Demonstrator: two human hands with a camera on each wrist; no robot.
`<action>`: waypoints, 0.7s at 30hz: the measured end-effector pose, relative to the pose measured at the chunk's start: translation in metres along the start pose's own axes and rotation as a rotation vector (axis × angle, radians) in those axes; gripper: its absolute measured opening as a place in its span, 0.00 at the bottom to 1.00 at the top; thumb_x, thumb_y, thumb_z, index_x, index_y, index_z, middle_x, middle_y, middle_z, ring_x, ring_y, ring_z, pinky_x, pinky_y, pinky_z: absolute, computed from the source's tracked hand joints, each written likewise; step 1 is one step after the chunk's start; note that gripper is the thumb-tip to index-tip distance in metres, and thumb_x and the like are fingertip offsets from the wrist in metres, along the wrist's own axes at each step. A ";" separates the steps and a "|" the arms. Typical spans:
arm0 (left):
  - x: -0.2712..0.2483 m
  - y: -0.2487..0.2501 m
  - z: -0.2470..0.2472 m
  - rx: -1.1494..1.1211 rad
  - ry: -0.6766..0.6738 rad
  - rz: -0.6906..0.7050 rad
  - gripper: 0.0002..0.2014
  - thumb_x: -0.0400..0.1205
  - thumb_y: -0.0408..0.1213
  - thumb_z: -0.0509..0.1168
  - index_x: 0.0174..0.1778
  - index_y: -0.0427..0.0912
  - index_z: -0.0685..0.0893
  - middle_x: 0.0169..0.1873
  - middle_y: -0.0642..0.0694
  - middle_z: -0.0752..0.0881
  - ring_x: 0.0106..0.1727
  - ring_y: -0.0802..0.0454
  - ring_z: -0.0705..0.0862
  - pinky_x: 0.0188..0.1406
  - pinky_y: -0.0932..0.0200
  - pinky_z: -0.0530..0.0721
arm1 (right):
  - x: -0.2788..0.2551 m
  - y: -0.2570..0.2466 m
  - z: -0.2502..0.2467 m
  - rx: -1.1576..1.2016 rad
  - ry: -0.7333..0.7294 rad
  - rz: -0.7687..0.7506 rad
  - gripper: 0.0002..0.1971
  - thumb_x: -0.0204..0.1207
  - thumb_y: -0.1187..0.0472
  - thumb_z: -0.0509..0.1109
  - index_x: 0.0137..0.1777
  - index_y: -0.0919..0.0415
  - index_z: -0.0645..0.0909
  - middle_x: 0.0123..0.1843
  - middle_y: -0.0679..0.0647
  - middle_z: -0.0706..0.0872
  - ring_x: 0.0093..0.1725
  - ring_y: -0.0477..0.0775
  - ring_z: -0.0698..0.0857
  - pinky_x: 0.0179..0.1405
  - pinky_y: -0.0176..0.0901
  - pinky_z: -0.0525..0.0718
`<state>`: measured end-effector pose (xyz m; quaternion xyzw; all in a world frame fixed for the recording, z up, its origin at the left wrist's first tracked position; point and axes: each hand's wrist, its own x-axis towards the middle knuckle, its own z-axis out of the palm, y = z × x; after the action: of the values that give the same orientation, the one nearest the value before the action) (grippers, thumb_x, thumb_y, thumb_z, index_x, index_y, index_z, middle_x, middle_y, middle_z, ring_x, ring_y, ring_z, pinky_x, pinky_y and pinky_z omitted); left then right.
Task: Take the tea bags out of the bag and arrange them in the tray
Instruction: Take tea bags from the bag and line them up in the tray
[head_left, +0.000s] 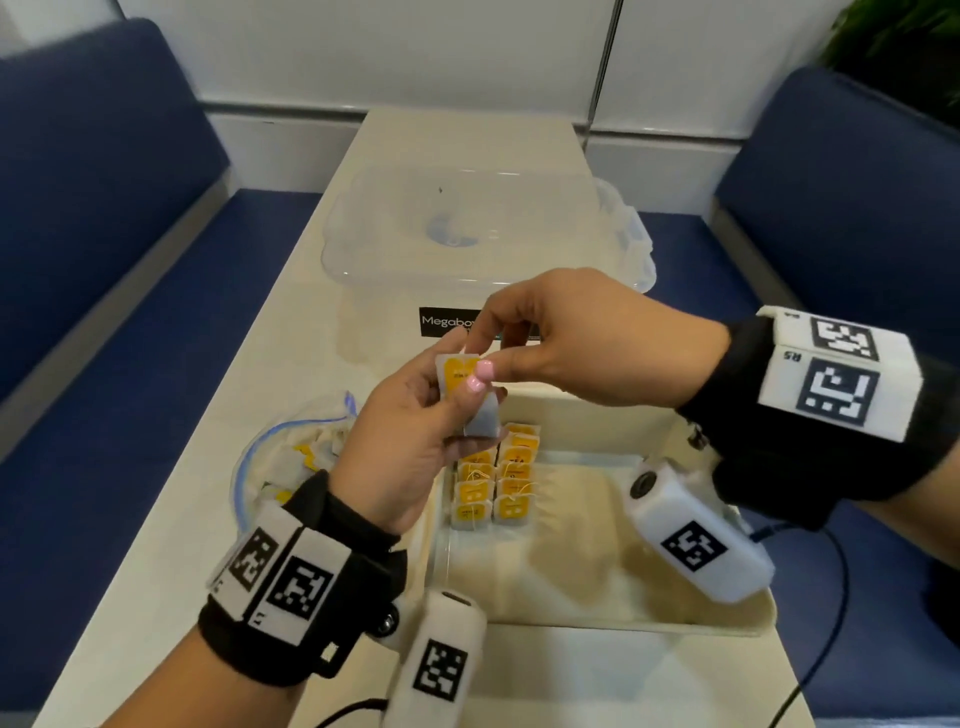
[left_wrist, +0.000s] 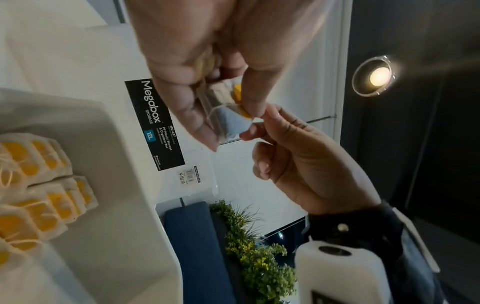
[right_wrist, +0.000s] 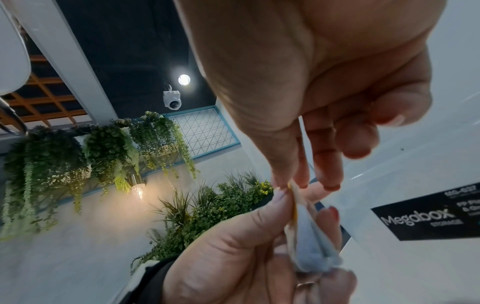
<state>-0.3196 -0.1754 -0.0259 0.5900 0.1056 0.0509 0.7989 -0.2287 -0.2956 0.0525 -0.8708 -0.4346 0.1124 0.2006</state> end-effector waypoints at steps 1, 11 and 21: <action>0.000 -0.001 0.003 0.019 0.019 0.015 0.33 0.72 0.38 0.66 0.76 0.44 0.70 0.49 0.44 0.86 0.43 0.60 0.88 0.38 0.60 0.88 | -0.002 0.000 -0.002 -0.006 0.007 0.018 0.09 0.75 0.47 0.70 0.51 0.48 0.86 0.37 0.41 0.82 0.33 0.39 0.77 0.33 0.24 0.71; 0.001 -0.008 0.015 0.259 0.034 0.149 0.24 0.64 0.43 0.72 0.58 0.49 0.81 0.41 0.49 0.90 0.41 0.57 0.89 0.36 0.60 0.85 | -0.019 0.002 -0.014 -0.047 0.038 0.041 0.07 0.75 0.51 0.71 0.43 0.53 0.86 0.39 0.47 0.87 0.34 0.44 0.80 0.36 0.31 0.75; 0.003 -0.018 0.000 0.629 0.115 0.214 0.18 0.71 0.43 0.76 0.54 0.59 0.79 0.45 0.57 0.87 0.42 0.61 0.86 0.40 0.69 0.82 | -0.022 0.018 -0.016 -0.175 -0.029 0.077 0.03 0.74 0.55 0.73 0.42 0.53 0.85 0.37 0.44 0.85 0.34 0.42 0.79 0.32 0.26 0.72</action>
<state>-0.3175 -0.1807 -0.0436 0.8115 0.0984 0.1324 0.5606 -0.2229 -0.3266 0.0596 -0.8993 -0.4118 0.0942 0.1128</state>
